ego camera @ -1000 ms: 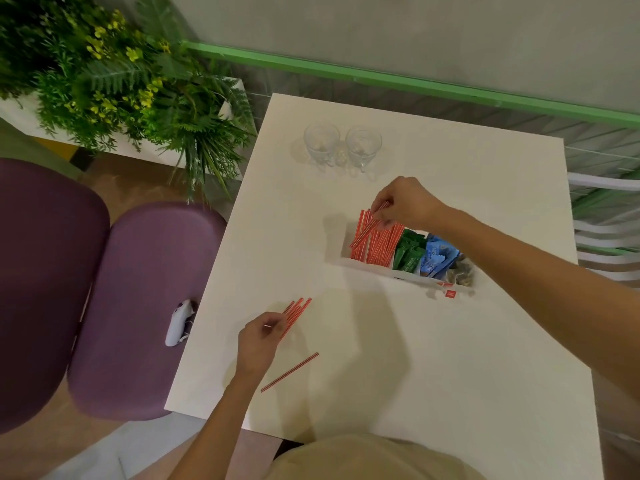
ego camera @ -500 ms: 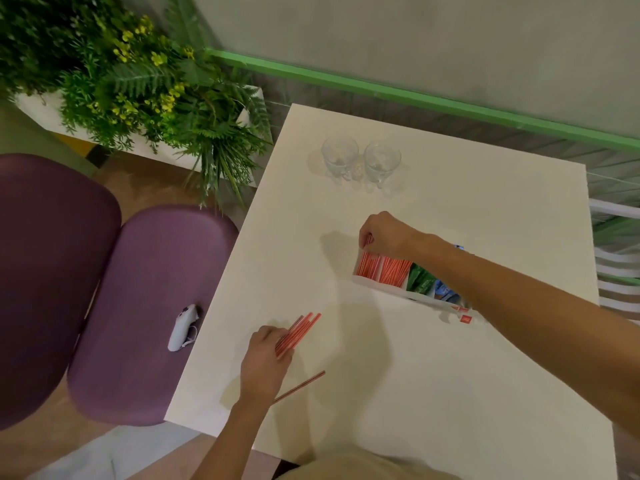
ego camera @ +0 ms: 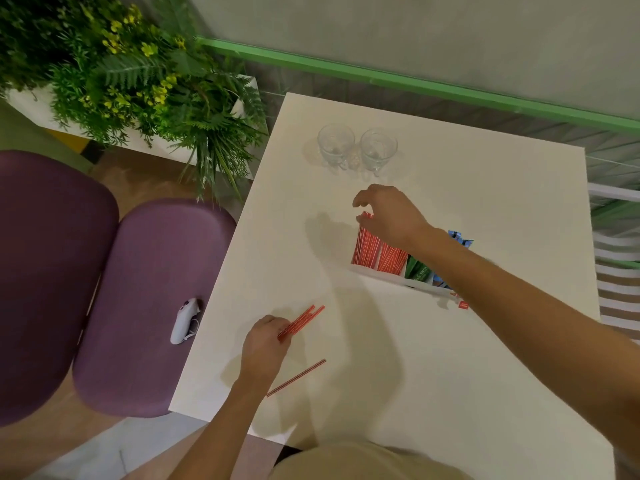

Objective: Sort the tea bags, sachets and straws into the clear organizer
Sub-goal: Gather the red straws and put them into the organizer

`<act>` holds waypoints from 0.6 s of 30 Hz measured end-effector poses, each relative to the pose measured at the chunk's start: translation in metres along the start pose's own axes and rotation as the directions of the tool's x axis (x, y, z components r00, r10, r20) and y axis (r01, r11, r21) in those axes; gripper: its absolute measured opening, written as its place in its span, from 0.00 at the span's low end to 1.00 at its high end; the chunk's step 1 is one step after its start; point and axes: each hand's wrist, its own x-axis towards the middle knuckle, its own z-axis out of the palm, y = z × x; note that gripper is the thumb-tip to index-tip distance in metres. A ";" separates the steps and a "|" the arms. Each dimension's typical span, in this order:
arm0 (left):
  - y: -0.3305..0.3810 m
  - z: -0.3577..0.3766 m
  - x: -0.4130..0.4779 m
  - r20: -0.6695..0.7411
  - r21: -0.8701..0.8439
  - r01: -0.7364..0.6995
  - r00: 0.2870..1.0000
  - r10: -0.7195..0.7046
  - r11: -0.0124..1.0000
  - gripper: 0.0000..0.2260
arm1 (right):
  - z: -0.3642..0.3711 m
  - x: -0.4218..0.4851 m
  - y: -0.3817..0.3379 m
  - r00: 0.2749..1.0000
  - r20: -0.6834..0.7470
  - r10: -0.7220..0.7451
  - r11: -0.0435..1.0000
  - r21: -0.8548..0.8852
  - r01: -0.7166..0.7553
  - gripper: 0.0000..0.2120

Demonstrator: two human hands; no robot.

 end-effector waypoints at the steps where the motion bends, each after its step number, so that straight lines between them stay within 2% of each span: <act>1: 0.000 0.000 0.001 0.008 0.018 -0.004 1.000 0.003 1.000 0.04 | 0.003 -0.008 -0.005 1.000 -0.011 -0.021 0.999 0.049 0.021 0.12; 4: 0.001 -0.001 0.003 0.048 0.081 -0.001 0.999 -0.003 0.997 0.02 | 0.034 -0.040 -0.022 0.985 0.136 -0.108 0.990 0.102 0.094 0.09; 9: 0.006 -0.002 0.008 0.123 0.180 -0.061 0.992 0.039 0.982 0.02 | 0.124 -0.106 -0.050 0.878 0.452 -0.158 0.987 0.088 0.133 0.12; 11: 0.007 -0.004 0.012 0.183 0.226 -0.104 0.981 0.063 0.969 0.02 | 0.148 -0.122 -0.062 0.850 0.498 -0.171 0.985 0.053 0.167 0.14; 14: 0.010 -0.010 0.017 0.248 0.266 -0.142 0.966 0.075 0.954 0.02 | 0.172 -0.139 -0.077 0.830 0.502 -0.244 0.954 -0.028 0.298 0.15; 18: 0.014 -0.012 0.013 0.252 0.308 -0.169 0.963 0.091 0.936 0.07 | 0.195 -0.155 -0.082 0.822 0.483 -0.302 0.910 -0.112 0.400 0.10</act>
